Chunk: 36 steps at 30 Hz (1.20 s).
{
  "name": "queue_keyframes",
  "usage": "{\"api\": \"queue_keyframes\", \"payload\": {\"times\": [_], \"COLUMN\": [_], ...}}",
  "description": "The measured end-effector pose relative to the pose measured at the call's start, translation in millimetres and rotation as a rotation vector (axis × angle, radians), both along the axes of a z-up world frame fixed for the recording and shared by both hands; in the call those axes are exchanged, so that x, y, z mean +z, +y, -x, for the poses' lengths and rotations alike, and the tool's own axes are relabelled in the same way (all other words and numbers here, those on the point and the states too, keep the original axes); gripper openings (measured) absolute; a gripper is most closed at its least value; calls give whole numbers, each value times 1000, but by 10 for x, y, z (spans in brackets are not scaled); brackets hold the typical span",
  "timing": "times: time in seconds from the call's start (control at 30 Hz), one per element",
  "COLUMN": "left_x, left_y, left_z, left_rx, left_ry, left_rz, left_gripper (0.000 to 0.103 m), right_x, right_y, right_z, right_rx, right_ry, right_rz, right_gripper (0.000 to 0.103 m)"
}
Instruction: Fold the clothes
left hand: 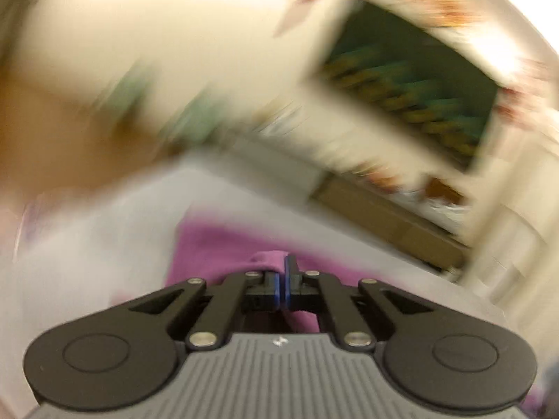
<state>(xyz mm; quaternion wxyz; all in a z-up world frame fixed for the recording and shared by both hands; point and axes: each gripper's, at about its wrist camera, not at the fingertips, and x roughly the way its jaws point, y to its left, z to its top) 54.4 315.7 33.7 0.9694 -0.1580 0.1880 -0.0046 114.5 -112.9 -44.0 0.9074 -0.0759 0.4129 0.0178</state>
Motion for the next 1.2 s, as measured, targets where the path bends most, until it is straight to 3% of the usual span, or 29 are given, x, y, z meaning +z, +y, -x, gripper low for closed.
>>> {"api": "queue_keyframes", "payload": {"times": [0.1,0.17,0.23,0.3,0.37,0.43,0.5,0.53,0.73,0.8,0.87,0.97,1.07,1.13,1.2], "left_x": [-524,-972,-982,-919,-790,-605,-446,-422,-740,-914,-1087,-1112,-1097,-997,-797], "left_y": [201,460,600,702,790,779,722,686,322,312,304,515,678,636,458], "left_z": [-46,-90,30,117,149,116,36,-67,-1149,-1294,-1437,-1667,-1769,-1737,-1673], "left_rx": [66,125,148,181,264,302,285,252,117,109,103,213,277,290,257], "left_ry": [359,602,581,561,491,404,324,318,519,556,594,610,634,631,554], "left_rz": [42,139,204,241,237,184,126,90,-267,-342,-418,-414,-331,-316,-359], "left_gripper": [8,7,13,32,35,37,59,63,61,33,33,33,33,33,35], "right_x": [-14,-23,-33,-40,-39,-40,-41,-43,-49,-55,-68,-94,-104,-104,-72], "right_y": [12,20,29,42,72,89,100,107,150,124,47,-92,-244,-331,-390], "right_z": [-47,-78,-109,-133,-134,-126,-116,-109,-82,-92,-107,-134,-163,-168,-143], "right_rx": [-1,-2,-3,-3,2,2,0,-1,4,6,4,-13,-71,-104,-118], "right_ry": [18,30,42,51,47,42,37,35,18,19,24,25,3,9,21], "right_rz": [19,32,45,60,86,99,108,112,134,121,85,43,70,45,-6], "right_gripper": [94,96,98,99,101,101,101,101,101,101,101,101,101,101,95]}}
